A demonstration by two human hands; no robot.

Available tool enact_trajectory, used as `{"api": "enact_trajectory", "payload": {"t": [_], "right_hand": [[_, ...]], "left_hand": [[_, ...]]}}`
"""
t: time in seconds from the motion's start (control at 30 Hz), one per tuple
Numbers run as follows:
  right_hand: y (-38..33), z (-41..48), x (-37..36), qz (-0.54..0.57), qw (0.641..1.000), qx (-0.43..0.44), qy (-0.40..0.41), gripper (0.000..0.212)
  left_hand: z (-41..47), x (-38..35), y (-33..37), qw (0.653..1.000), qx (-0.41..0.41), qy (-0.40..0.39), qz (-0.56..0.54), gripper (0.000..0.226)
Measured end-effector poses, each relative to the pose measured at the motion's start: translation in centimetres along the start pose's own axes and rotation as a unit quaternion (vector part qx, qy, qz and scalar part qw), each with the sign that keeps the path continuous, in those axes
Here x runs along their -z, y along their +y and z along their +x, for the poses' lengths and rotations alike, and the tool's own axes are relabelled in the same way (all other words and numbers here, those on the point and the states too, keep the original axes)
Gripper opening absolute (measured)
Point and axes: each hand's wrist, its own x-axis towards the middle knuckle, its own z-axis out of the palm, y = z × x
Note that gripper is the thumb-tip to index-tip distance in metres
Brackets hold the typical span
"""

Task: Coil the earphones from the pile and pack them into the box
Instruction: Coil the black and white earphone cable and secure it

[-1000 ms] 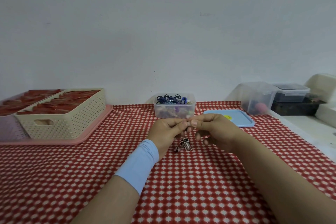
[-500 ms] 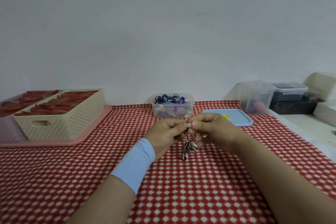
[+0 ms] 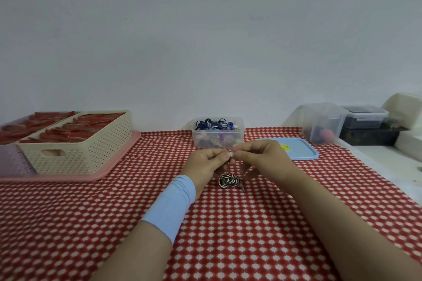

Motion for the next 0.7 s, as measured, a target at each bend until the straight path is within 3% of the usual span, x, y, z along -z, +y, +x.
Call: {"api": "enact_trajectory", "payload": {"t": [0.4, 0.7], "right_hand": [[0.17, 0.09, 0.05, -0.105, 0.994, 0.016, 0.018, 0.011], [0.05, 0.01, 0.02, -0.137, 0.990, 0.031, 0.005, 0.028]], "left_hand": [[-0.25, -0.16, 0.39, 0.993, -0.023, 0.041, 0.105, 0.010], [-0.28, -0.38, 0.19, 0.992, -0.005, 0.049, 0.118, 0.009]]}}
